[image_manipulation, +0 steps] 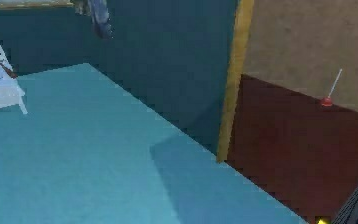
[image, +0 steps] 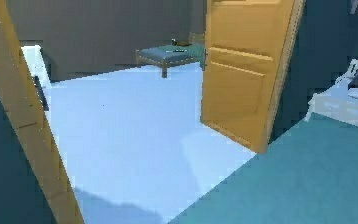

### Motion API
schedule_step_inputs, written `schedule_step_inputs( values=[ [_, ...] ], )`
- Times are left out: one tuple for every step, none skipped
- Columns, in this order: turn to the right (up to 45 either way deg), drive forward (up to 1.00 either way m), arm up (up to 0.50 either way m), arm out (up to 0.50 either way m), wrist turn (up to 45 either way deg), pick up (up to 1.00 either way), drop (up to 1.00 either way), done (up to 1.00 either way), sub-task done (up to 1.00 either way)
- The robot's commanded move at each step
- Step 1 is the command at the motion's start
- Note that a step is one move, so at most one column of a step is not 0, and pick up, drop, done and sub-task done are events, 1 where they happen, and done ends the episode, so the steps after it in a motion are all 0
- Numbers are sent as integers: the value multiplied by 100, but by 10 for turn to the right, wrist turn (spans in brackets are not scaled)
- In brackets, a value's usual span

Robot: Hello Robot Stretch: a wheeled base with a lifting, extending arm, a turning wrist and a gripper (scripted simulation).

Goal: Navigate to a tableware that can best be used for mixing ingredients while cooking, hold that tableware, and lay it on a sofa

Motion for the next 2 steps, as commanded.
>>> schedule_step_inputs(
  values=[
    [0,90,0,0,0,0,0,0,0],
    [-360,0,0,0,0,0,0,0,0]
  ],
)
